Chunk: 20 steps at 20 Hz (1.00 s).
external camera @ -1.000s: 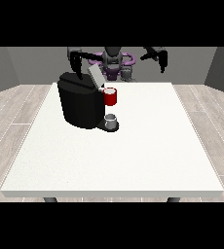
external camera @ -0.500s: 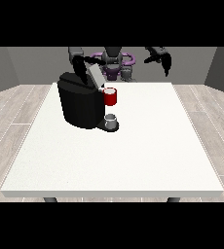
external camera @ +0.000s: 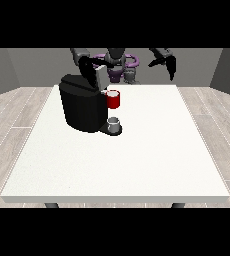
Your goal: Insert the coffee pod into the coffee machine and close the lid
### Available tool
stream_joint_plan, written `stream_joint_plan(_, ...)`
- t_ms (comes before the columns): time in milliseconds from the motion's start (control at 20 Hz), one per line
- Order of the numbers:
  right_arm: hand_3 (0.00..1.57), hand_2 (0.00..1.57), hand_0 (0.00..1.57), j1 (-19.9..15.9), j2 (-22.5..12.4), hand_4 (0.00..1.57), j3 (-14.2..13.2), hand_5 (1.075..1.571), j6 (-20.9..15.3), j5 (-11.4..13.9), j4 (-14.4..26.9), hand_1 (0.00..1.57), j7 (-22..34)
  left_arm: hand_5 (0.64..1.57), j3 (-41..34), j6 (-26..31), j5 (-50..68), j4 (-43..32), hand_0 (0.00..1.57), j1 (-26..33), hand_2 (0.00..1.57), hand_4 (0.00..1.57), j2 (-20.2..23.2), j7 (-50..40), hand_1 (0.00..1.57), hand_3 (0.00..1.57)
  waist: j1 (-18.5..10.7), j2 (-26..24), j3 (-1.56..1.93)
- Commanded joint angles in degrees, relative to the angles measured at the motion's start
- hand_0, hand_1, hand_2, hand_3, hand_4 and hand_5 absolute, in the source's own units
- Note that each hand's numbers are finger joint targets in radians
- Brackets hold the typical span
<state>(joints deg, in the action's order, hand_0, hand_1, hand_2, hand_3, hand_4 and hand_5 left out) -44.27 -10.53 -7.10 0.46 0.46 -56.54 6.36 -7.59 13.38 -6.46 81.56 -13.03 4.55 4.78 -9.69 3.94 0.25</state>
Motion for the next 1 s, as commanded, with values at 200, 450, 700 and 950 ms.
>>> stream_joint_plan(200,0.00,0.00,0.00,-5.59,0.90,0.00,2.67,1.571,0.30,2.52,0.45,0.00,-1.35,1.571,0.31,1.06,0.99,1.82,0.00,-2.56,0.00,0.32,1.19,-3.31,0.00,0.00,-3.63,1.23,-0.24)
stream_joint_plan(450,0.00,0.00,0.00,-7.54,2.62,0.00,5.68,1.571,-1.35,5.02,-2.89,0.00,1.57,1.571,0.05,0.06,-0.03,-1.45,0.00,-1.93,0.00,0.33,0.83,1.62,0.00,0.00,-3.33,2.35,-0.29)
stream_joint_plan(700,0.00,0.00,0.00,-10.01,1.30,0.20,6.50,1.571,-3.31,7.24,-5.99,0.00,3.15,1.571,1.15,1.08,0.48,-0.39,0.00,-5.56,0.00,0.38,0.57,1.46,0.00,0.00,-6.84,4.99,-0.27)
stream_joint_plan(950,0.00,0.00,0.00,-12.49,-1.86,0.24,5.30,1.571,-4.14,8.04,-8.04,0.00,8.43,1.571,4.14,1.80,-0.93,0.93,0.00,-5.34,0.00,0.38,-0.40,1.31,0.00,0.00,-11.98,5.88,-0.24)
